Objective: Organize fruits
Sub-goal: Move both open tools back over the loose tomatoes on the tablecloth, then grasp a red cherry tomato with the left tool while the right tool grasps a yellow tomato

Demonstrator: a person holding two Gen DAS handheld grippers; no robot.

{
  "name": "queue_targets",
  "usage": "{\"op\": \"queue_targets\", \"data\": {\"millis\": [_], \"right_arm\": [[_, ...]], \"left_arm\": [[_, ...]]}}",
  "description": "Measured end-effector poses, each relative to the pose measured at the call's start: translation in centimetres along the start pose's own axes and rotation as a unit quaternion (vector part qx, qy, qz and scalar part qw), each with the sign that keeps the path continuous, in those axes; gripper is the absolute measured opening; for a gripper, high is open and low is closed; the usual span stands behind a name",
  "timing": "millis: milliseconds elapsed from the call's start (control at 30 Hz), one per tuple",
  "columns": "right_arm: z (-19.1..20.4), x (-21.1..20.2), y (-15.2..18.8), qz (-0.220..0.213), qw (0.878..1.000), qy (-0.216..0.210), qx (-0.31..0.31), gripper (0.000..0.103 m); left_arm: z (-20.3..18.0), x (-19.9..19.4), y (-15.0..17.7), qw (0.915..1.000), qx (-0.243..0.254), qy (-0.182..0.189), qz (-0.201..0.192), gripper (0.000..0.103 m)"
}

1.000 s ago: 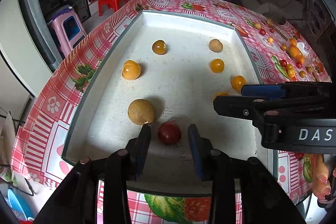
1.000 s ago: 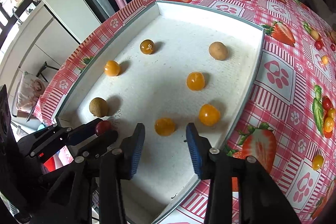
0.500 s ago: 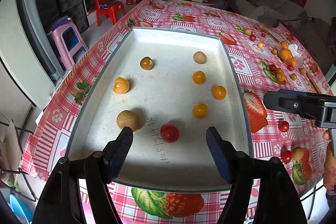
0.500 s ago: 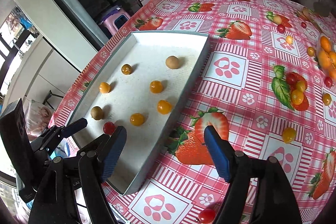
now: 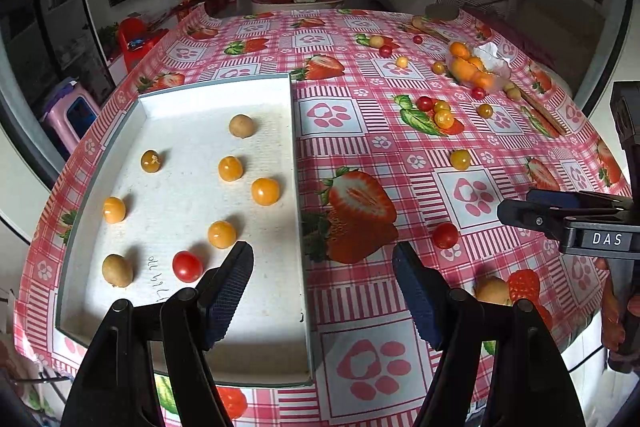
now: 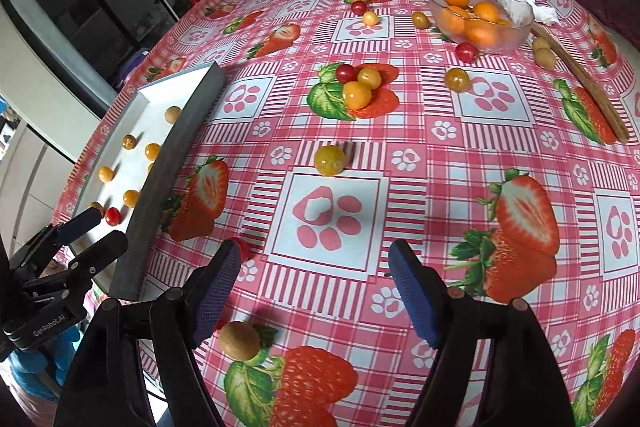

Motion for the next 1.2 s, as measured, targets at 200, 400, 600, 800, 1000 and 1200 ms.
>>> {"op": "queue_targets", "data": {"millis": [200,400,600,800,1000,1200], "right_arm": [[-2.4,-0.5,0.2,-0.009,1.000,0.015,0.012,0.079],[-2.9,-0.3,-0.6,-0.014,1.000,0.018,0.009,0.079],[-2.9,0.8,-2.1,-0.011,1.000,0.016,0.002,0.079],[-2.0,2.6,-3.2,0.001,1.000,0.008,-0.011,0.079],[-1.0,4.0,-4.1,0.005,0.999,0.013,-0.035,0.075],[-0.1,4.7,-4.5,0.003,0.996,0.043,-0.072,0.037]], "left_arm": [[-4.1,1.6,-0.1,0.9992,0.030,0.017,0.018,0.073],[-6.4,3.6,-0.2,0.9982,0.037,0.027,0.039,0.073],[-7.5,4.9,-0.2,0.9974,0.045,0.022,0.051,0.073],[-7.9,5.9,0.1,0.9969,0.045,0.016,0.063,0.073],[-8.1,6.0,0.0,0.9975,0.035,0.015,0.060,0.065],[-8.7,5.7,-0.1,0.9978,0.034,0.021,0.053,0.036]]}}
Point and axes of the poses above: each gripper's, at about its wrist camera, not at the fingertips, and x roughly the way its jaws point, z to its left, y to its underside, the point moved 10 cm from there along x, roughly the way its jaws point, and after that the axes turned 2 degrees about -y, right-handed, at the moved point
